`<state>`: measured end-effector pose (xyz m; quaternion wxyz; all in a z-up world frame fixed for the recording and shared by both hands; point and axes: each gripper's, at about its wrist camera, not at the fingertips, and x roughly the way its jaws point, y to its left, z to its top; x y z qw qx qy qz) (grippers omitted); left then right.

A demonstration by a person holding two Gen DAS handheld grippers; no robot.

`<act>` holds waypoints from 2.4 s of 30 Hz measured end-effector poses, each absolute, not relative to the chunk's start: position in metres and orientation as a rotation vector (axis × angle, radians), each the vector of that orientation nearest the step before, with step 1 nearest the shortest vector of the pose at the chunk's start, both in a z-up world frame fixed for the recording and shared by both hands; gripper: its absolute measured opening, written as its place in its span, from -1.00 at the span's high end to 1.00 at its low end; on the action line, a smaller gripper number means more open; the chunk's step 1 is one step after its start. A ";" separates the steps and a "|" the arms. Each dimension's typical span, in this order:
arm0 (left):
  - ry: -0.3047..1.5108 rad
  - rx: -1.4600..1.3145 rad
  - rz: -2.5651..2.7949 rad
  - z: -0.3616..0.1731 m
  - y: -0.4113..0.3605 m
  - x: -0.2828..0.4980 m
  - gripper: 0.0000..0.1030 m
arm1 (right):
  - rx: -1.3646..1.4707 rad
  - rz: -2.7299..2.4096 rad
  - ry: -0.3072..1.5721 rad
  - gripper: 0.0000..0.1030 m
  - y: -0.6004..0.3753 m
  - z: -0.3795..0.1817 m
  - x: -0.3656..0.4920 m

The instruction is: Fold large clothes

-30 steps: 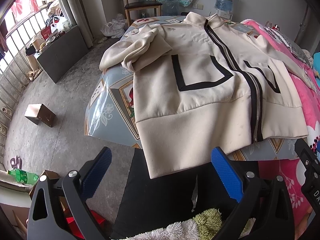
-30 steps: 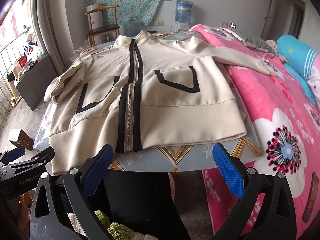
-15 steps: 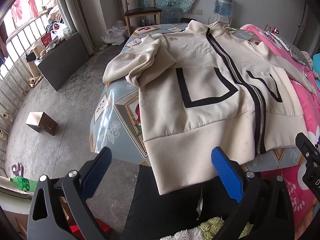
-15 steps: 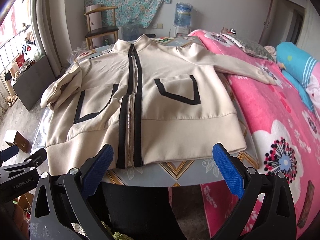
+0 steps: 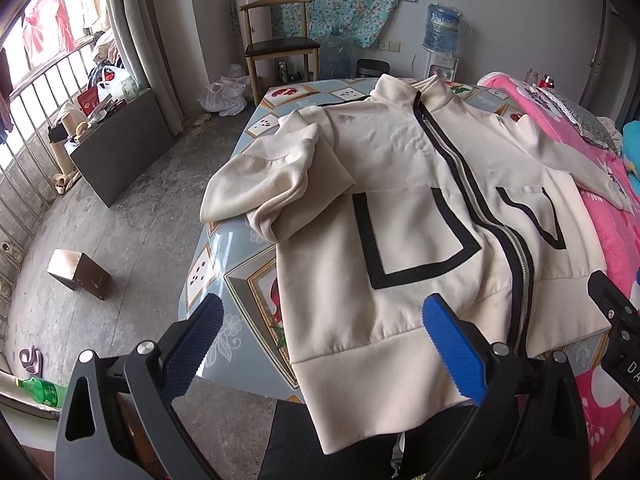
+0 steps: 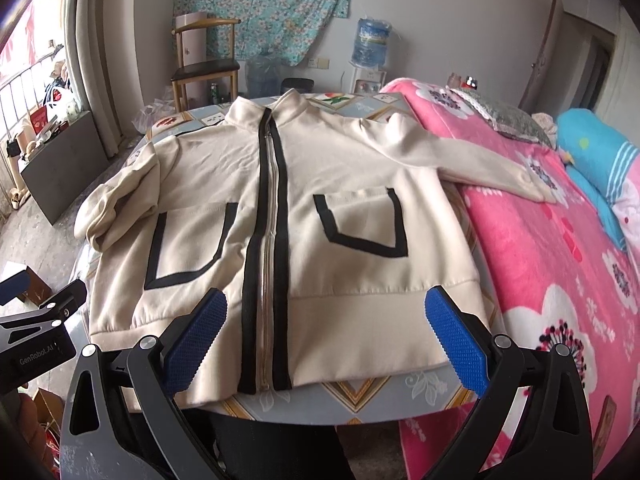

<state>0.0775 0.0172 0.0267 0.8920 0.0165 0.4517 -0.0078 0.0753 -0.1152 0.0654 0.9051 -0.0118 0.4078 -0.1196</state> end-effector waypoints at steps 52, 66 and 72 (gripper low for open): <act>1.008 -0.127 -0.123 -0.069 0.088 0.181 -0.90 | 0.598 0.588 1.394 -0.37 0.030 -0.008 0.384; 0.986 -0.059 -0.053 -0.066 0.085 0.189 -0.85 | 0.571 0.602 1.181 0.84 0.016 0.053 0.395; 0.969 0.001 -0.053 -0.060 0.071 0.192 -0.85 | 0.595 0.568 0.839 0.84 -0.071 0.161 0.382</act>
